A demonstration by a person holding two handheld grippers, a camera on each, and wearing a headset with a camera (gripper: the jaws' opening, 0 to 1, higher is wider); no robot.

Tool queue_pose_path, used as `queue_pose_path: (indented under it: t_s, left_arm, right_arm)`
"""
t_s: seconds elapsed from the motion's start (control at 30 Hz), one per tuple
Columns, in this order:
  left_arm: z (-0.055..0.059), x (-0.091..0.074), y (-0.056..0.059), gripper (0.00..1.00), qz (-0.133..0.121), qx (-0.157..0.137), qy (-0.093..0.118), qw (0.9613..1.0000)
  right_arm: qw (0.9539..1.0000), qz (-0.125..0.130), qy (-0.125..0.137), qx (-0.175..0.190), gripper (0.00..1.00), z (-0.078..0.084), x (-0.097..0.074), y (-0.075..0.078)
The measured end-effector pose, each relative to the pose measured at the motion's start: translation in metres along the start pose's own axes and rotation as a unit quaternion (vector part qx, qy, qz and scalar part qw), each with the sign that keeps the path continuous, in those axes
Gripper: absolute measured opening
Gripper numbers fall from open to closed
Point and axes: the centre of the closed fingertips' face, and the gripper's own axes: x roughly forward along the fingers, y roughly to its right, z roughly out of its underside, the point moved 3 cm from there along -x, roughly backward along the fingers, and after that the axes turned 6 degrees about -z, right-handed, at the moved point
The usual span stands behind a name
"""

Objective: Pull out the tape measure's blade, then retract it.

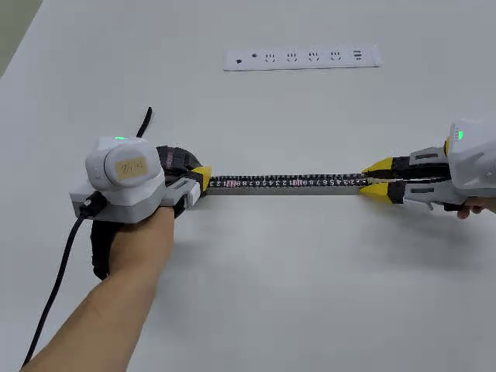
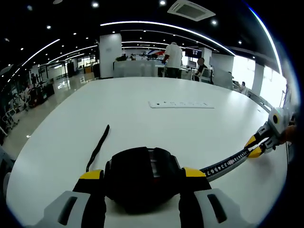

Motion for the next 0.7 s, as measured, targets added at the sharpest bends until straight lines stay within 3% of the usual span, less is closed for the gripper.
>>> queue_pose_path:
  t_s: [0.7]
  left_arm:
    - [0.0,-0.0003,-0.001,0.59,0.005,-0.011,-0.004,0.9999]
  right_arm:
    - [1.0,-0.007,0.004,-0.002,0.11,-0.0075,0.0092,-0.0005]
